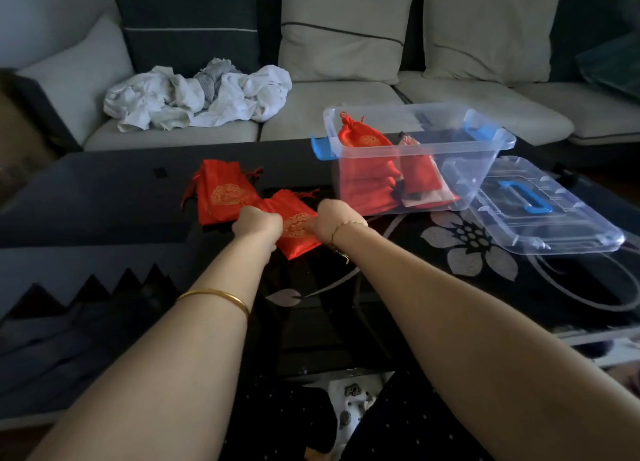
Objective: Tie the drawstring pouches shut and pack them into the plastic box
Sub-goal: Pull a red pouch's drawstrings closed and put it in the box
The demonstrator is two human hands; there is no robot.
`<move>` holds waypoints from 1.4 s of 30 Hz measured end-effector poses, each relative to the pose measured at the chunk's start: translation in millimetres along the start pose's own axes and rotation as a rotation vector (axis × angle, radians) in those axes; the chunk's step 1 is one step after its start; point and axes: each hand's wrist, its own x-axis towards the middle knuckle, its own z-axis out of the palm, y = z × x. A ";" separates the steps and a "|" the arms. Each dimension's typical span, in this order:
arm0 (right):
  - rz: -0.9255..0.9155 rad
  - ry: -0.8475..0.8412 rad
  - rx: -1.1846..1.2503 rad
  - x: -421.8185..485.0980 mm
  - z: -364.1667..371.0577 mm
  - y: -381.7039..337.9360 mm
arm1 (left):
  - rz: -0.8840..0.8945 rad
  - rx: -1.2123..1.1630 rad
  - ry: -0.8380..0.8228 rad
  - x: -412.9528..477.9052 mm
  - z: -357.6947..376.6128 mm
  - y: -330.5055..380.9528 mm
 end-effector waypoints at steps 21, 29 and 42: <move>-0.067 -0.034 0.451 -21.6 -19.5 32.0 | 0.121 -0.463 -0.256 -27.2 -11.9 26.3; 0.062 0.168 0.724 -38.1 -46.5 62.0 | 0.166 -0.332 -0.587 -43.1 -6.2 21.7; 0.040 0.153 0.720 -35.6 -40.6 66.9 | 0.120 -0.352 -0.656 -40.4 -16.2 23.2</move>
